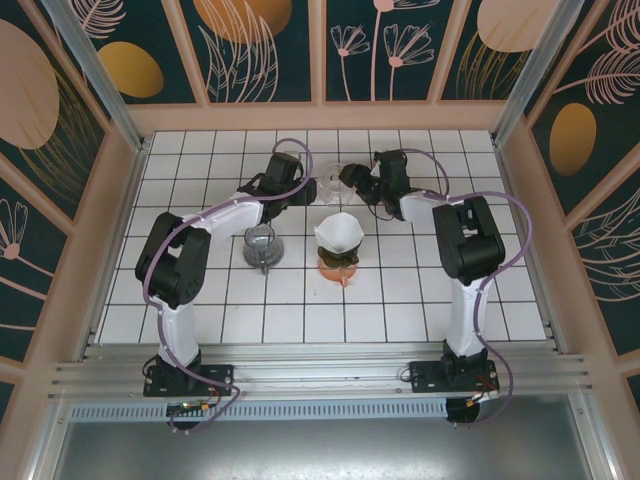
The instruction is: Place the coffee filter in the dripper
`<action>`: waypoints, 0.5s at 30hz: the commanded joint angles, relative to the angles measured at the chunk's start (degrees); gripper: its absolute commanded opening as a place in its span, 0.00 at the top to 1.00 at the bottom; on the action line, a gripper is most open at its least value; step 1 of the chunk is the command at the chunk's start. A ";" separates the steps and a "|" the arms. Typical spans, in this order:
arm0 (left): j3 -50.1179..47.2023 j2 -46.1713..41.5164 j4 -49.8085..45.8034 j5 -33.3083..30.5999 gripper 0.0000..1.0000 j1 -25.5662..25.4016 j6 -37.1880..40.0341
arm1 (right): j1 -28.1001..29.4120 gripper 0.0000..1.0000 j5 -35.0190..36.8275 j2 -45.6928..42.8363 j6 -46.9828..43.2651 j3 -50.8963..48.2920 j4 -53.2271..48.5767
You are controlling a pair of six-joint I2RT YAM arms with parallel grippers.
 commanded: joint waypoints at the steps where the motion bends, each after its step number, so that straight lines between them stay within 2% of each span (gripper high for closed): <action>1: 0.78 0.45 1.71 1.03 0.27 0.47 0.44 | 0.39 0.35 1.43 -3.55 -0.50 -1.24 1.80; 15: 1.11 0.58 1.49 1.54 0.25 0.56 0.40 | -0.62 0.34 2.62 -7.85 -1.98 -1.43 1.11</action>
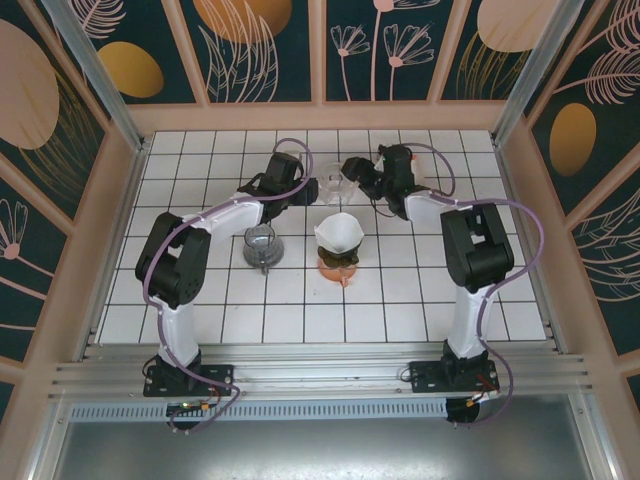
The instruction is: Place the coffee filter in the dripper
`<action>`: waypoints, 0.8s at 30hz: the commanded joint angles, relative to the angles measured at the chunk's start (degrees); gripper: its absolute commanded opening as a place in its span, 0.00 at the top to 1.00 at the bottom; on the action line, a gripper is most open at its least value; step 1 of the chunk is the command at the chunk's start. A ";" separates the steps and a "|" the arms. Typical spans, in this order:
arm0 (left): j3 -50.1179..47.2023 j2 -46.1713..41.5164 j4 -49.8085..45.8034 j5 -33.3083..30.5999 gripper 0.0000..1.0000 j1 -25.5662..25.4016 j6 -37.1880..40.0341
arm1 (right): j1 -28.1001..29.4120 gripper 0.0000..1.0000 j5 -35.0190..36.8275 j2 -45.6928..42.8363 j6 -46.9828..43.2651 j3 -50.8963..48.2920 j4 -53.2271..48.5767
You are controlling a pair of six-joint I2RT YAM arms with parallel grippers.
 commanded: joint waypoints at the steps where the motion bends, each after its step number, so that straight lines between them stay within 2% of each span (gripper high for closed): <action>1: 1.18 0.58 1.14 0.62 0.25 0.54 0.40 | -0.54 0.34 1.13 -3.00 -1.64 -0.21 0.87; 12: 1.89 0.66 0.68 0.99 0.24 0.81 0.47 | -0.61 0.34 1.37 -4.15 -2.30 0.21 0.27; 24: 4.85 2.38 -0.48 2.16 0.24 0.89 2.49 | -0.65 0.34 3.33 -9.17 -5.14 0.75 -2.01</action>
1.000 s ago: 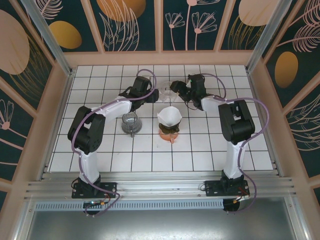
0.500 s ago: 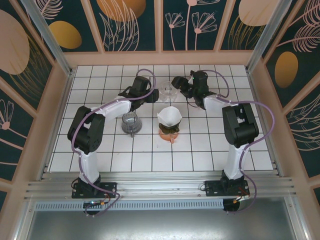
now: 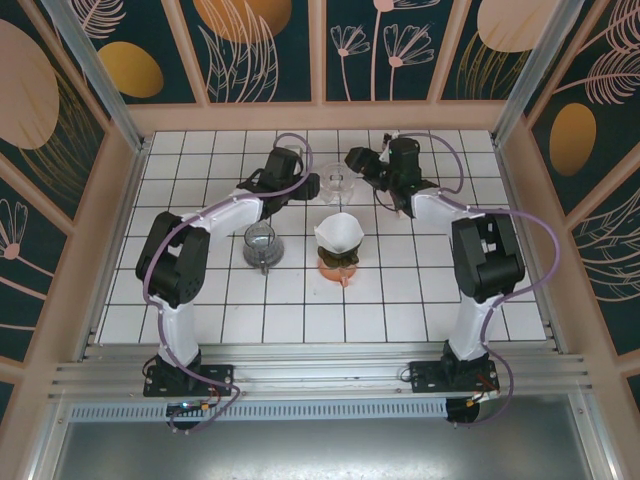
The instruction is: Place the coffee filter in the dripper
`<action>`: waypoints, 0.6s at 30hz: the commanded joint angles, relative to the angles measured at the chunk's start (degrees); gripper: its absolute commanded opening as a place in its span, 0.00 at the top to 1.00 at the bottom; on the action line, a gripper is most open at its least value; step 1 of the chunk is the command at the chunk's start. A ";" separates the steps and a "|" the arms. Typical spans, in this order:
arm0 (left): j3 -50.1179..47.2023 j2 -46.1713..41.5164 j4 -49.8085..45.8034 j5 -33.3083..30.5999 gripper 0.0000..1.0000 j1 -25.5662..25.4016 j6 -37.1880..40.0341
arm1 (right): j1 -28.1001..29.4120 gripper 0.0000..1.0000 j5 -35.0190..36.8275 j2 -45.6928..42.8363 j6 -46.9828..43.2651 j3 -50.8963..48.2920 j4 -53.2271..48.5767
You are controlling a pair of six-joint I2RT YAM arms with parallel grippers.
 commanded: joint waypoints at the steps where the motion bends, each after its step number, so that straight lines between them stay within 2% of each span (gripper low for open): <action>1: 2.77 2.11 -0.81 1.78 0.27 0.56 2.03 | -0.30 0.34 1.28 -3.83 -1.94 0.63 -0.65; 11: 3.00 2.93 -1.56 -1.10 0.36 1.12 1.82 | 0.33 0.36 3.64 -5.14 -3.95 1.34 -7.23; 15: 1.65 2.59 0.45 1.56 0.37 1.09 2.49 | 0.61 0.36 4.52 -5.39 -3.95 0.41 -7.89; 18: 1.74 3.67 1.11 6.26 0.41 1.13 2.03 | 0.77 0.36 5.27 -5.26 -4.07 0.91 -8.65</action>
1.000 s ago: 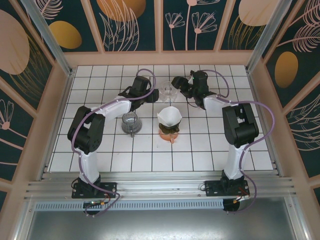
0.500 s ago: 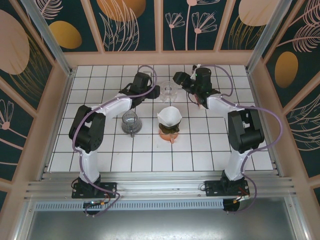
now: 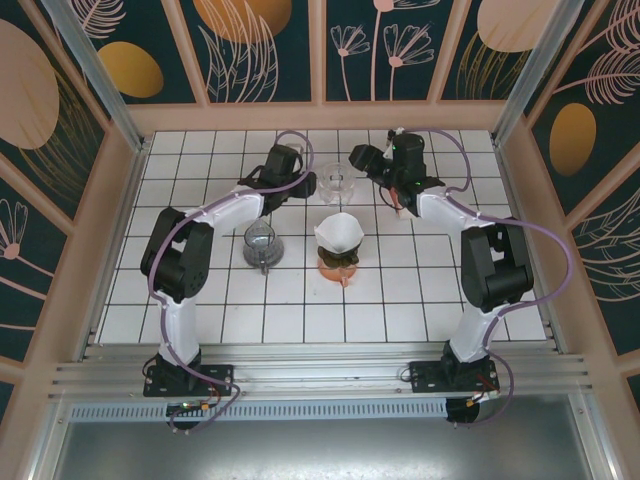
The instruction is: Place the coffee filter in the dripper
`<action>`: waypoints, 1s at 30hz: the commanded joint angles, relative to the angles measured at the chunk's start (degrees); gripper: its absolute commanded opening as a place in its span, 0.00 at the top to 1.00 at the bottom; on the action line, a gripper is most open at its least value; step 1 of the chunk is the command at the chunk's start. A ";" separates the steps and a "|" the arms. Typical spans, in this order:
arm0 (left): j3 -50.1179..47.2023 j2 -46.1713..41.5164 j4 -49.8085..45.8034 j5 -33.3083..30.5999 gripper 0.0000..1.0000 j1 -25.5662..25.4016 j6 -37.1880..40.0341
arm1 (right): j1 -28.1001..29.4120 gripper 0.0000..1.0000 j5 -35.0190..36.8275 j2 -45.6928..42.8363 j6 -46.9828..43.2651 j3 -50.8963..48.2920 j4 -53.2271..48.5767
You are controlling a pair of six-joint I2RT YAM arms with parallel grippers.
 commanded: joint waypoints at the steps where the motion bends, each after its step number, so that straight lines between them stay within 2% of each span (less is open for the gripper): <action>1: -0.66 1.19 1.79 5.76 0.41 0.26 0.09 | 0.65 0.36 2.27 -1.08 -1.53 0.63 -1.89; 5: -2.81 0.05 3.09 9.26 0.28 0.23 0.10 | 0.75 0.36 3.24 -1.30 -1.80 1.14 -2.64; 10: -2.60 1.63 3.59 13.91 0.33 -0.01 -0.95 | 0.63 0.36 3.82 -1.43 -1.98 1.18 -3.10; 30: 4.23 7.68 1.45 11.66 0.34 -2.81 0.43 | -0.81 0.36 3.67 -3.18 -1.80 -0.86 -2.72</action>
